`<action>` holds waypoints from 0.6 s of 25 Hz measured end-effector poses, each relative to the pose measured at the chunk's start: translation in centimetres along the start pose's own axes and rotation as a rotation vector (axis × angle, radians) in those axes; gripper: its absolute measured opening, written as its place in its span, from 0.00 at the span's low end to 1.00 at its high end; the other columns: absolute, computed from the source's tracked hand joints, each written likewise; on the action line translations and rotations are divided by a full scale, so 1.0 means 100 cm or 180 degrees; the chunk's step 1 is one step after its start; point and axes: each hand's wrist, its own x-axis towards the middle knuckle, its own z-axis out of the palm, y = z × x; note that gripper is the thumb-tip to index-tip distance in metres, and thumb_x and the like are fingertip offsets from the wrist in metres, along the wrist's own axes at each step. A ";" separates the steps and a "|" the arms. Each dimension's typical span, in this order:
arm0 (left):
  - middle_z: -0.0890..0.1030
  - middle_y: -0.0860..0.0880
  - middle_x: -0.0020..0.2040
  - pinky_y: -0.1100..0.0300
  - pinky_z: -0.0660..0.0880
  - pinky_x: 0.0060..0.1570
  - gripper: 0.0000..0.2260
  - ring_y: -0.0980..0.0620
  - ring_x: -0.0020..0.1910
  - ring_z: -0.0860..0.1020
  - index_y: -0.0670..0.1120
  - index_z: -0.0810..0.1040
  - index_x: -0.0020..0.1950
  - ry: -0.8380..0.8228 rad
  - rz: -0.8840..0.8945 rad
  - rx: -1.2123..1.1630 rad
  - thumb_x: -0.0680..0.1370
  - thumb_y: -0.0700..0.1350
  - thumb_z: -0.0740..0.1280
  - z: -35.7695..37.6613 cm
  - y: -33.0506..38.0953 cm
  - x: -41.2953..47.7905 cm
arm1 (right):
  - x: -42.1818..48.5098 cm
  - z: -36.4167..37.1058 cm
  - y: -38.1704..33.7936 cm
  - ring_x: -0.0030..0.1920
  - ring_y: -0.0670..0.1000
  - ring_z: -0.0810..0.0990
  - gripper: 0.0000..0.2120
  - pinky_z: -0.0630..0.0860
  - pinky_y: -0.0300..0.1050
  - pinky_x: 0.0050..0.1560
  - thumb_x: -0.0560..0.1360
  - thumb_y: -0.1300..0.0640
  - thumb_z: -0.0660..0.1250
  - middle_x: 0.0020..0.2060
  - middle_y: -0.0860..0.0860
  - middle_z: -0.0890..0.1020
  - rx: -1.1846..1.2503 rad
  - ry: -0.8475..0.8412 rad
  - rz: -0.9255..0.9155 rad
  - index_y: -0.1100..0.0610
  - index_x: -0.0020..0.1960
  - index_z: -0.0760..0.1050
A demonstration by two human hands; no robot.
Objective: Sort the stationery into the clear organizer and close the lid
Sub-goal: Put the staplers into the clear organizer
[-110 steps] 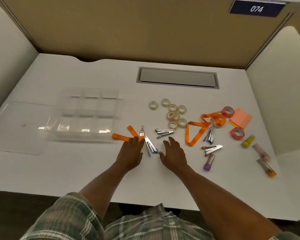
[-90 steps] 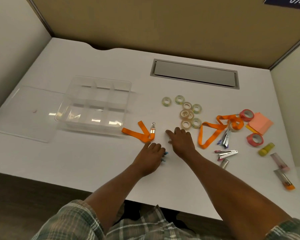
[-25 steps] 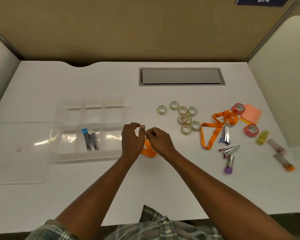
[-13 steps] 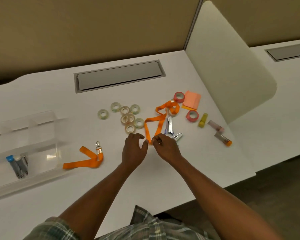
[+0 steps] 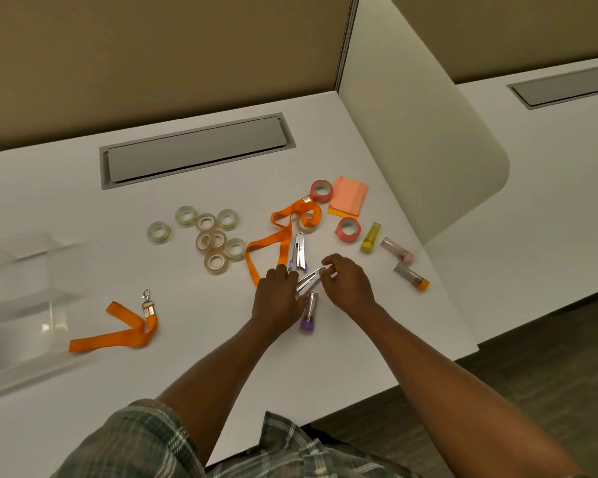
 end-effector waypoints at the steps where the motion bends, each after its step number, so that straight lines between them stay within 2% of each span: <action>1: 0.78 0.46 0.56 0.56 0.75 0.47 0.20 0.47 0.52 0.76 0.47 0.77 0.61 -0.0026 -0.0028 0.0067 0.74 0.57 0.68 0.001 0.003 0.001 | 0.007 -0.001 -0.005 0.53 0.53 0.82 0.15 0.75 0.40 0.50 0.78 0.53 0.68 0.55 0.53 0.82 -0.0076 -0.0035 -0.0086 0.54 0.63 0.75; 4: 0.78 0.46 0.56 0.57 0.71 0.47 0.17 0.48 0.52 0.75 0.46 0.77 0.60 -0.0031 -0.0071 0.0187 0.76 0.54 0.67 0.001 0.008 0.003 | 0.030 0.001 -0.023 0.58 0.55 0.79 0.23 0.77 0.46 0.54 0.78 0.54 0.67 0.60 0.56 0.77 -0.0543 -0.0221 -0.0493 0.51 0.72 0.68; 6: 0.78 0.45 0.54 0.58 0.66 0.44 0.14 0.47 0.51 0.75 0.44 0.78 0.58 0.0006 -0.0107 0.0239 0.76 0.50 0.65 -0.003 0.006 0.001 | 0.044 0.005 -0.032 0.62 0.58 0.76 0.30 0.77 0.51 0.57 0.76 0.58 0.68 0.65 0.58 0.72 -0.1180 -0.0573 -0.0879 0.48 0.76 0.63; 8: 0.78 0.45 0.49 0.59 0.63 0.41 0.14 0.46 0.48 0.75 0.43 0.78 0.54 0.0028 -0.0164 0.0277 0.73 0.49 0.66 -0.009 0.000 -0.002 | 0.055 0.008 -0.037 0.64 0.60 0.73 0.31 0.75 0.53 0.60 0.77 0.58 0.68 0.70 0.60 0.68 -0.1730 -0.0893 -0.1123 0.48 0.77 0.61; 11: 0.76 0.46 0.44 0.58 0.63 0.37 0.14 0.47 0.42 0.74 0.42 0.77 0.49 0.0157 -0.0277 0.0039 0.69 0.50 0.67 -0.015 -0.012 -0.009 | 0.065 0.018 -0.041 0.62 0.60 0.75 0.25 0.76 0.52 0.59 0.78 0.53 0.66 0.69 0.60 0.68 -0.1648 -0.0855 -0.0855 0.51 0.74 0.67; 13: 0.75 0.47 0.43 0.59 0.65 0.35 0.13 0.49 0.41 0.73 0.43 0.76 0.48 0.0254 -0.0500 -0.0333 0.69 0.51 0.68 -0.020 -0.017 -0.016 | 0.067 0.025 -0.045 0.60 0.61 0.77 0.23 0.76 0.52 0.58 0.78 0.49 0.67 0.68 0.60 0.69 -0.1342 -0.0690 -0.0523 0.53 0.70 0.69; 15: 0.75 0.49 0.44 0.61 0.66 0.34 0.13 0.52 0.40 0.73 0.45 0.76 0.48 0.0318 -0.0799 -0.0787 0.71 0.54 0.70 -0.027 -0.022 -0.022 | 0.067 0.033 -0.050 0.58 0.62 0.79 0.23 0.77 0.52 0.56 0.77 0.50 0.68 0.68 0.62 0.69 -0.1241 -0.0631 -0.0384 0.55 0.69 0.68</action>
